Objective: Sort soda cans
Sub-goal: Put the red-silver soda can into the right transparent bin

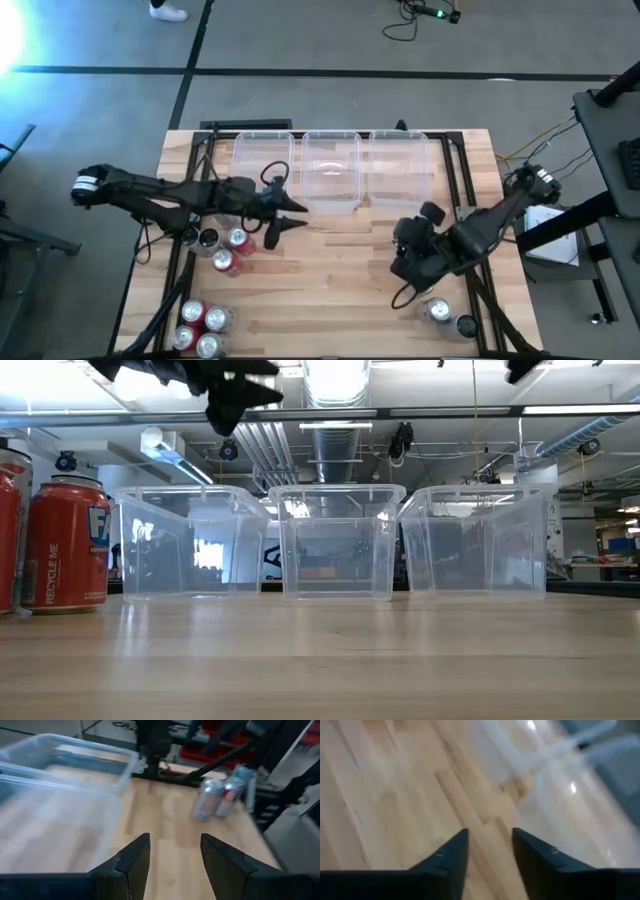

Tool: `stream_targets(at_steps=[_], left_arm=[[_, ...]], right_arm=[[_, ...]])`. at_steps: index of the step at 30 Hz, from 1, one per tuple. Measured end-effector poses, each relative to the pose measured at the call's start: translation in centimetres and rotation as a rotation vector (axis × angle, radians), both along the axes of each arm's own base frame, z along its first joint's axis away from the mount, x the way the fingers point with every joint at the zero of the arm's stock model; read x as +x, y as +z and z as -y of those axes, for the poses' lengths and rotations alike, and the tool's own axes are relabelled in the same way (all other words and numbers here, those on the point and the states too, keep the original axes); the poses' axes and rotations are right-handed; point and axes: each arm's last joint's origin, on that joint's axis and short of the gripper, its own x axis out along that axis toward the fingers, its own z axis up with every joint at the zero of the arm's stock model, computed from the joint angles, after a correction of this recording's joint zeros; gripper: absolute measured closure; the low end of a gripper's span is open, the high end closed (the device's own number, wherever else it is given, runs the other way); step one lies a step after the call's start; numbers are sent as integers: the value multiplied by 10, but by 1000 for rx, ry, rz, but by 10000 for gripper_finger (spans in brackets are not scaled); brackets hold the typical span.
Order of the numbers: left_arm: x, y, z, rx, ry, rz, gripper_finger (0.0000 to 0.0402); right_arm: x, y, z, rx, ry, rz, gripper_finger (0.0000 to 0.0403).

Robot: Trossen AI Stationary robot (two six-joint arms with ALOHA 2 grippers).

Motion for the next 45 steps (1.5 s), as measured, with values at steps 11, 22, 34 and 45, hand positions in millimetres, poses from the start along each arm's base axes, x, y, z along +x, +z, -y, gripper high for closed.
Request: stream_targets(at_steps=[11, 22, 34, 45], left_arm=[[25, -11, 70, 26, -33, 196, 241], [54, -51, 107, -40, -102, 285, 242], [64, -59, 123, -105, -200, 376, 242], [76, -69, 140, -102, -246, 343, 242]], right_arm=[[-6, -19, -23, 148, -32, -187, 78], [-24, -37, -44, 288, -78, -304, 39], [-29, -74, -45, 388, -277, -360, 38], [-20, -104, -39, 506, -338, -354, 39]])
